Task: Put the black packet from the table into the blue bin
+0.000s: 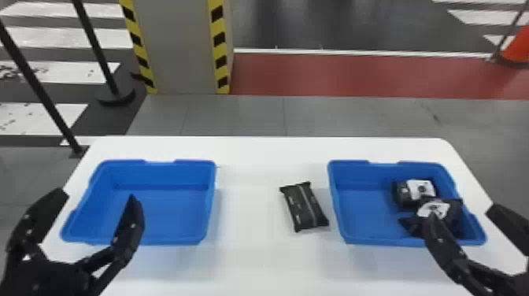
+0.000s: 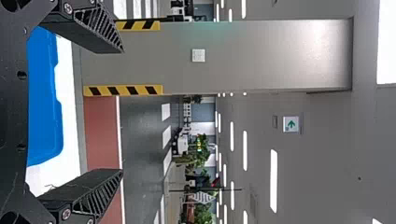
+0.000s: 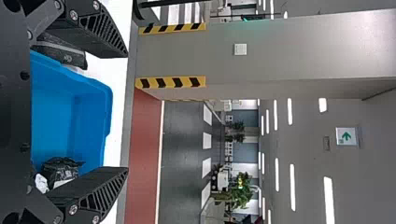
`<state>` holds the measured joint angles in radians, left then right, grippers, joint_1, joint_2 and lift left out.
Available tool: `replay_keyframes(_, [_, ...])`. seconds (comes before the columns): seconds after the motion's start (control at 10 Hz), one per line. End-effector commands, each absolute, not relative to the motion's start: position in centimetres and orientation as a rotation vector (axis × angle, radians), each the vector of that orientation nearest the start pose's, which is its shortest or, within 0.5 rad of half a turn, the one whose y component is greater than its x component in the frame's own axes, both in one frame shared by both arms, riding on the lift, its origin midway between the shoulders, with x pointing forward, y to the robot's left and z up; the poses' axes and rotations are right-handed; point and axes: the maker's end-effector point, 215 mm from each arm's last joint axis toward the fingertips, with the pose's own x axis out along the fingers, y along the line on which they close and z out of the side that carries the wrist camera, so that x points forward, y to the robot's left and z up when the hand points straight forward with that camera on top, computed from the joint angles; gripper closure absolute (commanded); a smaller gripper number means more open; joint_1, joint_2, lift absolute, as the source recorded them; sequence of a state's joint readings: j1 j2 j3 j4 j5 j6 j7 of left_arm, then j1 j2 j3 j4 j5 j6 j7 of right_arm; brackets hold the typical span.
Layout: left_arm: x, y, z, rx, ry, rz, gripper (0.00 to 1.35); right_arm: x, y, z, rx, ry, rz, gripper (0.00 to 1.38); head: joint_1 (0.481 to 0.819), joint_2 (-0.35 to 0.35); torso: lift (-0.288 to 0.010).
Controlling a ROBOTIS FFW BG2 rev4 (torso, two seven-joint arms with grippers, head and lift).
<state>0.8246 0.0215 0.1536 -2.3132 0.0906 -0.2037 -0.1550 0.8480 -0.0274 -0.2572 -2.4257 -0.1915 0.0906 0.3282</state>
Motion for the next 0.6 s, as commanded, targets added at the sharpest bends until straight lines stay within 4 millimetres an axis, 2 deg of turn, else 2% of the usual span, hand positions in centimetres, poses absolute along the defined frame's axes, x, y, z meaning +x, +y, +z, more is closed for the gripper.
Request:
replay_keyframes(0.0, [35.55, 26.42, -25.64, 0.051, -0.119, -0.061, 0.11, 35.02, -26.63, -28.17, -0.002, 0.068, 0.181, 0.16, 0.695, -0.004, -0.11])
replay_keyframes(0.4, [35.54, 26.51, -25.63, 0.052, -0.119, -0.06, 0.11, 35.11, -26.59, -28.05, -0.011, 0.067, 0.183, 0.16, 0.695, -0.002, -0.11])
replay_keyframes(0.5, [35.54, 26.51, -25.63, 0.052, -0.119, -0.06, 0.11, 35.29, -26.45, -28.96, 0.005, 0.099, 0.187, 0.16, 0.695, -0.002, -0.11])
